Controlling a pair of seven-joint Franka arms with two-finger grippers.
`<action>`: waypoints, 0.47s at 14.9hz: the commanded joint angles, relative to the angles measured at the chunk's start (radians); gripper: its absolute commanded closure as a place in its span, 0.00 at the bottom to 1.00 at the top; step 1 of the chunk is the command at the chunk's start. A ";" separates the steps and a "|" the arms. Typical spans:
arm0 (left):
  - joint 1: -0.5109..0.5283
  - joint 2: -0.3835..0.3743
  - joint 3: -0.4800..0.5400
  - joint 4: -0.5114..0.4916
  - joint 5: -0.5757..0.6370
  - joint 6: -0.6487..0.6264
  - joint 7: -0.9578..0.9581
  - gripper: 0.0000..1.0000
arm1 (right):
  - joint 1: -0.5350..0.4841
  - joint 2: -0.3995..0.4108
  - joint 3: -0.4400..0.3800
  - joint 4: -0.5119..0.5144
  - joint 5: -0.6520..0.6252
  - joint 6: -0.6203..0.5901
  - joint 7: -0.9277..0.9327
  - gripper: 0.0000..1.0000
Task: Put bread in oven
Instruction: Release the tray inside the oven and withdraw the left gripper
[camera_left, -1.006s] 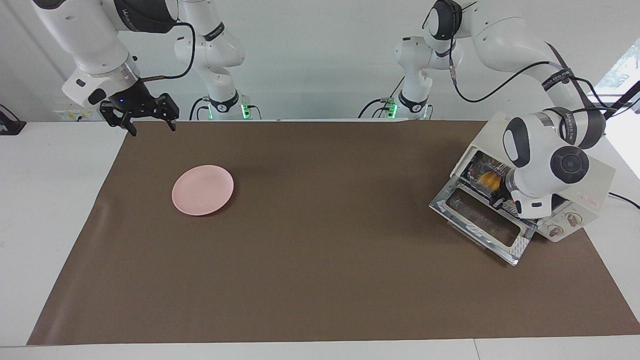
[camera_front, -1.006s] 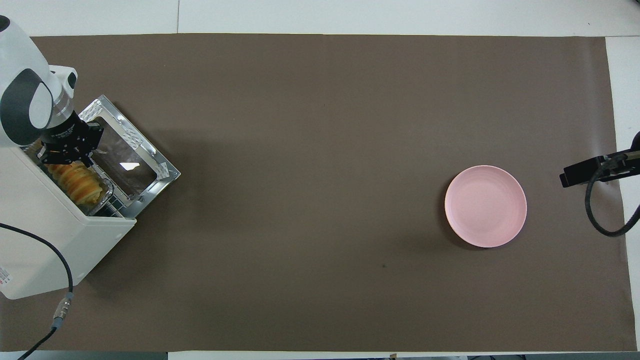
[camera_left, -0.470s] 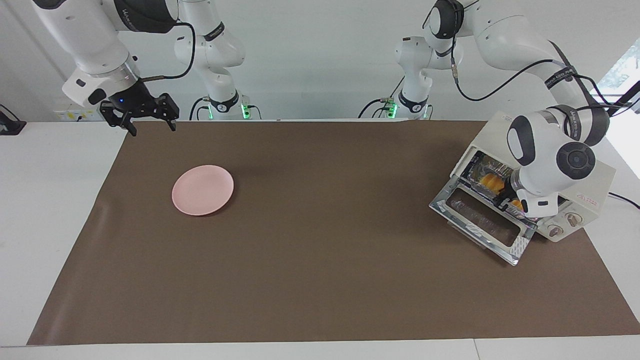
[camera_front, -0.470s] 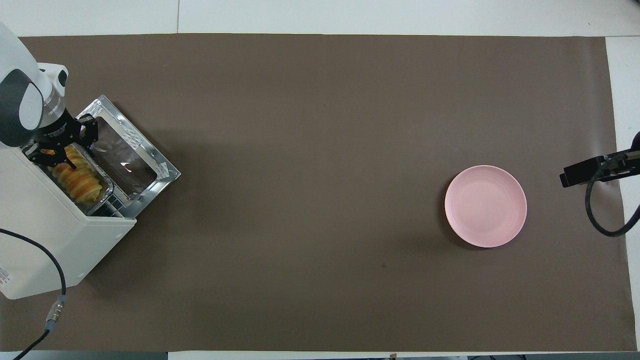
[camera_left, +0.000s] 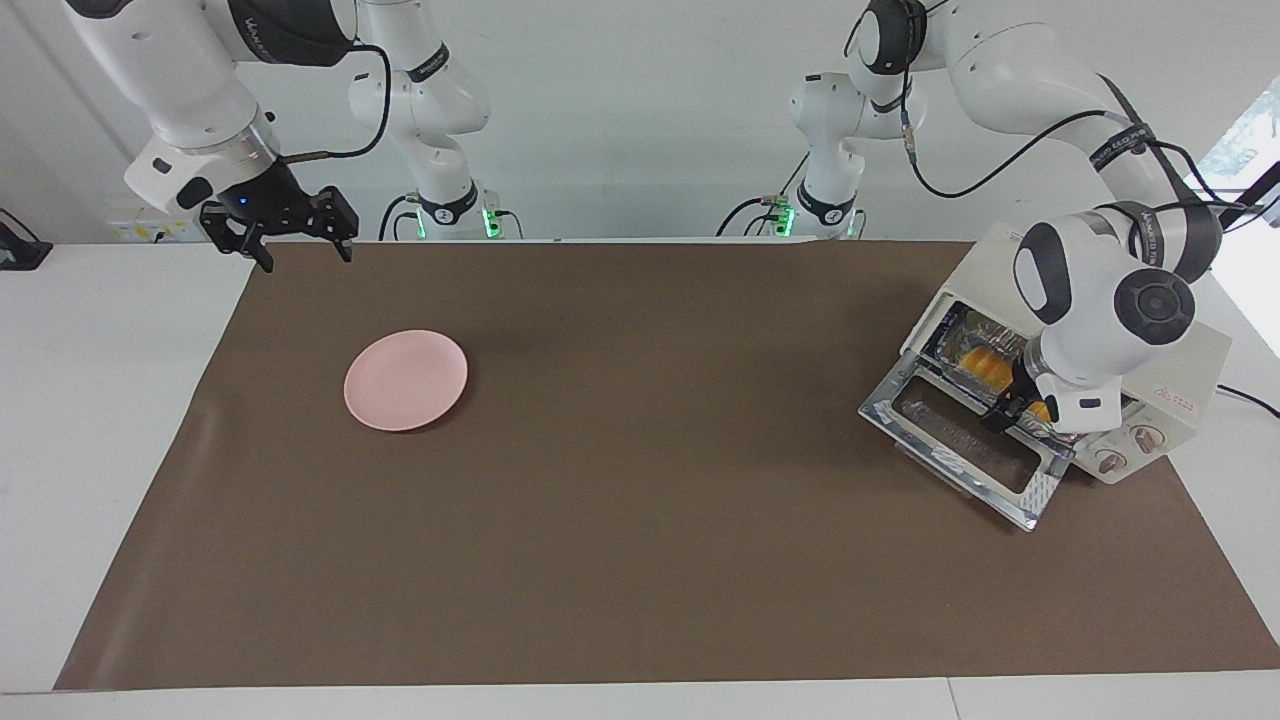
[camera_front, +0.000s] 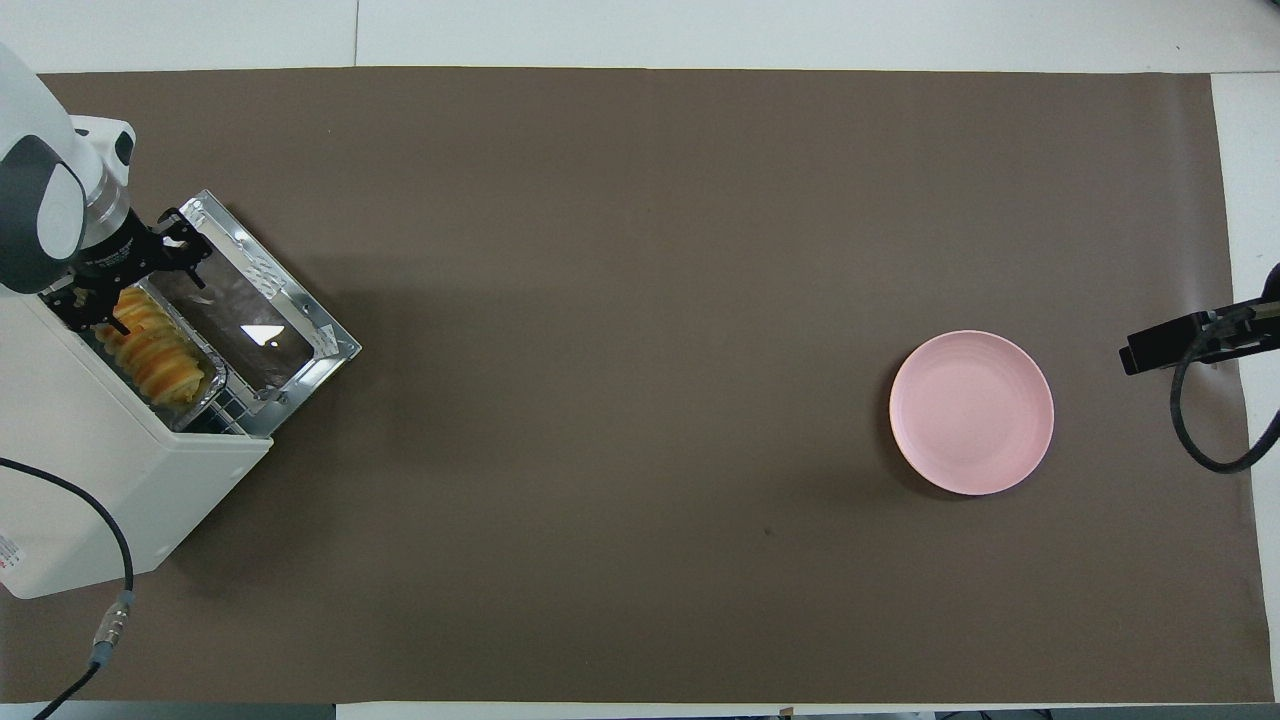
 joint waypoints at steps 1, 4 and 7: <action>-0.016 -0.050 0.002 -0.004 0.011 0.016 0.074 0.00 | -0.006 -0.014 0.004 -0.015 0.000 0.003 -0.014 0.00; -0.018 -0.127 -0.001 -0.007 0.005 -0.018 0.256 0.00 | -0.006 -0.014 0.004 -0.015 0.000 0.003 -0.013 0.00; -0.013 -0.213 -0.005 -0.015 -0.001 -0.117 0.445 0.00 | -0.006 -0.014 0.004 -0.015 0.000 0.003 -0.014 0.00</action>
